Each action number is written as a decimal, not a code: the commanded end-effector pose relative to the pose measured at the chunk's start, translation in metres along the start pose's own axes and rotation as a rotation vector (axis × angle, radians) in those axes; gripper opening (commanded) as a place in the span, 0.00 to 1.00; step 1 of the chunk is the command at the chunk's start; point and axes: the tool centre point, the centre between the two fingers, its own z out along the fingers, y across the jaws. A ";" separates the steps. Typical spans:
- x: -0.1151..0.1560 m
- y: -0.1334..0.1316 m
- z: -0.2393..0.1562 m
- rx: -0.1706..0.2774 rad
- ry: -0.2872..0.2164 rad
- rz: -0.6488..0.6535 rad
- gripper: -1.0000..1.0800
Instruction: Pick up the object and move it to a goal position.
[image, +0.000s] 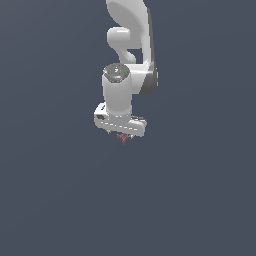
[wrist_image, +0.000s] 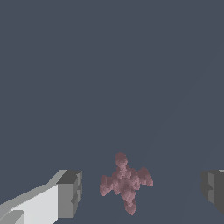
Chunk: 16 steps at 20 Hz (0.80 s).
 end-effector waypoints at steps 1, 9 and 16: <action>-0.006 -0.001 0.006 0.002 0.000 0.061 0.96; -0.028 -0.001 0.026 0.008 0.001 0.279 0.96; -0.046 0.000 0.040 0.011 0.002 0.451 0.96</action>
